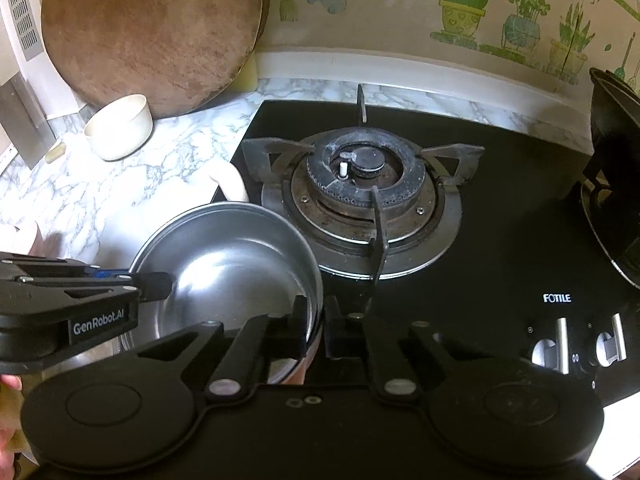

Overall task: Organize plates and bowls
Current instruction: 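Lift the saucepan and lower it into the steel bowl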

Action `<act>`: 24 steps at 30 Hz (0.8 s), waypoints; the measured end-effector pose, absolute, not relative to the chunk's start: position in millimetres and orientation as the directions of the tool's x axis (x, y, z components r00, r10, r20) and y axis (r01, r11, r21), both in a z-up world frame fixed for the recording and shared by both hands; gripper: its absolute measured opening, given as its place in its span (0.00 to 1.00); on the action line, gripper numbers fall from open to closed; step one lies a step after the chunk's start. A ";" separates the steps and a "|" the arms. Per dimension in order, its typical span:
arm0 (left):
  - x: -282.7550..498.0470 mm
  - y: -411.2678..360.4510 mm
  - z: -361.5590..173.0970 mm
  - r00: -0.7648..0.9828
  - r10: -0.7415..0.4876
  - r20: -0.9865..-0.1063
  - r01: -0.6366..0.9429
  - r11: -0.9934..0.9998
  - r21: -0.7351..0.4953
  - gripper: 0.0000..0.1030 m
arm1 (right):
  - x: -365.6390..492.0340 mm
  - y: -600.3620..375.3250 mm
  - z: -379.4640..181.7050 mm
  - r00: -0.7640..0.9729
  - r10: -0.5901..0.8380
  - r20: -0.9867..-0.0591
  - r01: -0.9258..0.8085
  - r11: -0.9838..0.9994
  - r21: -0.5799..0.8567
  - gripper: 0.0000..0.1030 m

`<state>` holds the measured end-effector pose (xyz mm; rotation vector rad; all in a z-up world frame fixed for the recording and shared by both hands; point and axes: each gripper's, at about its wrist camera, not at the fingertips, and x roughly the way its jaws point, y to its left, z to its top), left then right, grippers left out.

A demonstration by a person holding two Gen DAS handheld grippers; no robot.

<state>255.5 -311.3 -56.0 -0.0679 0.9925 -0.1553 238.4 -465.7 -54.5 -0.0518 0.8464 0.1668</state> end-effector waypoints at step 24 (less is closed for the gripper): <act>211.0 -280.3 9.2 0.585 -0.231 -0.778 0.161 0.973 -0.167 0.07 | 190.9 -453.5 4.4 0.723 0.122 -0.680 -0.138 0.990 0.030 0.08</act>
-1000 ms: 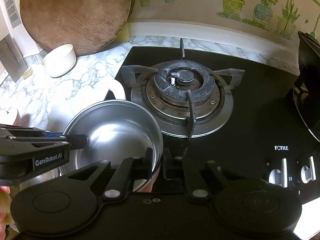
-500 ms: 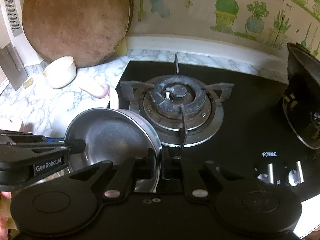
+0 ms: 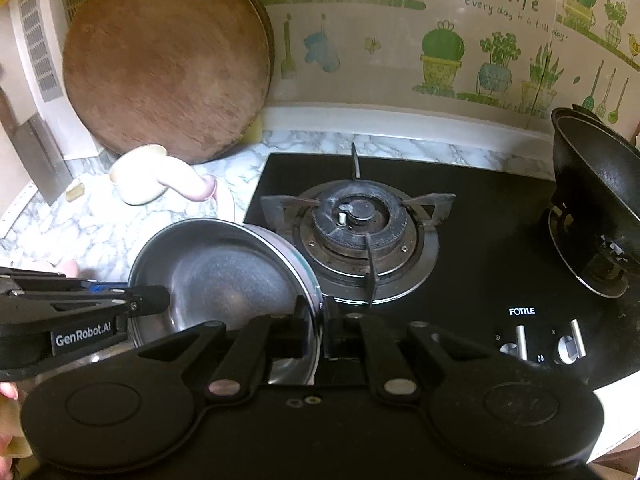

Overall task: Organize plates and bowls
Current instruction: 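Lift the saucepan and lower it into the steel bowl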

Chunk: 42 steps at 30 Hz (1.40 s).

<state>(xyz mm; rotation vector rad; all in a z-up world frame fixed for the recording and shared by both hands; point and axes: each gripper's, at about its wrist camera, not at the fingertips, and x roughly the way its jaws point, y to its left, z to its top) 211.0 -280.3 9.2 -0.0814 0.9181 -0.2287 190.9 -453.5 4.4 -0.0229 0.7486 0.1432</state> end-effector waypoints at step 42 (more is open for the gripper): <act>182.5 -157.4 -28.7 0.387 -0.141 -0.911 0.064 0.990 -0.126 0.07 | 164.8 -331.3 -41.7 0.521 0.222 -0.824 -0.173 0.973 0.153 0.08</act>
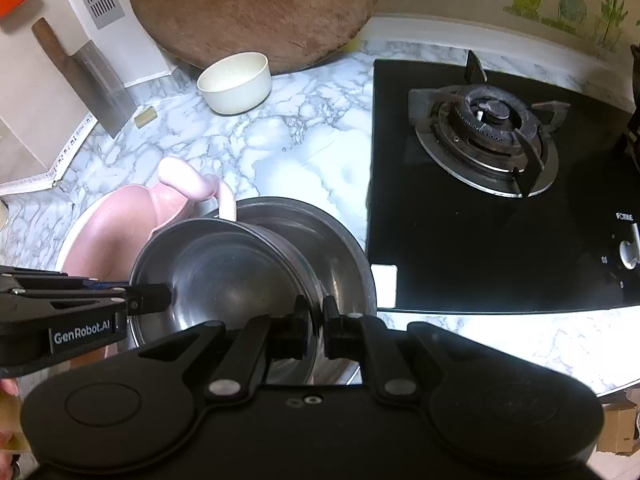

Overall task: Organize plates and bowls
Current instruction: 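Lift the saucepan and lower it into the steel bowl, then open both grippers to release the saucepan inside the bowl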

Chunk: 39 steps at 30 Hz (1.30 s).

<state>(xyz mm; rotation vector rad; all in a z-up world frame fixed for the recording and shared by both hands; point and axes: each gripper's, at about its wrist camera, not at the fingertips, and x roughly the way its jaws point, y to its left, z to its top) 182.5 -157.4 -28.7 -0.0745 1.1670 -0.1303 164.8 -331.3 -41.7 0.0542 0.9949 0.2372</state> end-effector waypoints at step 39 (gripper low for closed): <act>182.5 -137.7 -23.7 0.460 -0.216 -0.861 0.178 0.973 -0.149 0.11 | 169.0 -326.9 -38.7 0.558 0.216 -0.801 -0.170 0.975 0.144 0.10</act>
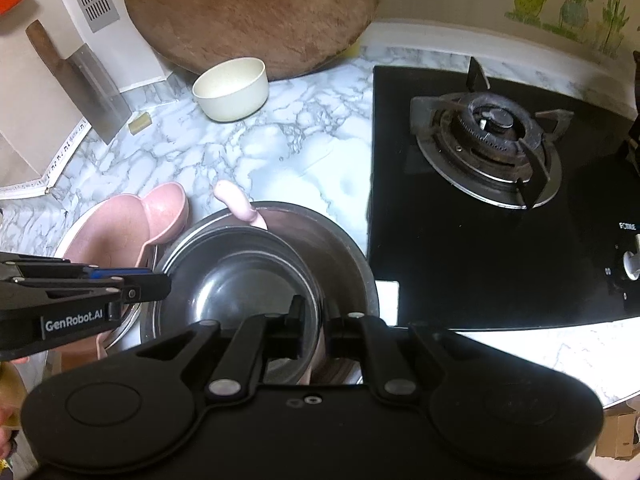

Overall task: Organize plates and bowls
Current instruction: 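Open both grippers to release the saucepan inside the bowl, then move both grippers to the cream bowl by the wooden cutting board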

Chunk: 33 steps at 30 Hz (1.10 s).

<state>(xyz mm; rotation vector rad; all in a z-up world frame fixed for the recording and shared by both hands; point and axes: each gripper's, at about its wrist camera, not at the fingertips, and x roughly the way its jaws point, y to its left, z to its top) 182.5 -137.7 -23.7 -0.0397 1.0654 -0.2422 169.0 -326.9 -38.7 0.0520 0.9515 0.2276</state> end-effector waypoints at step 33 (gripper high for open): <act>128.9 -44.3 52.2 0.697 -0.228 -0.680 0.195 0.973 -0.127 0.71 | 109.6 -229.3 38.9 0.755 0.310 -0.578 -0.319 0.944 0.090 0.10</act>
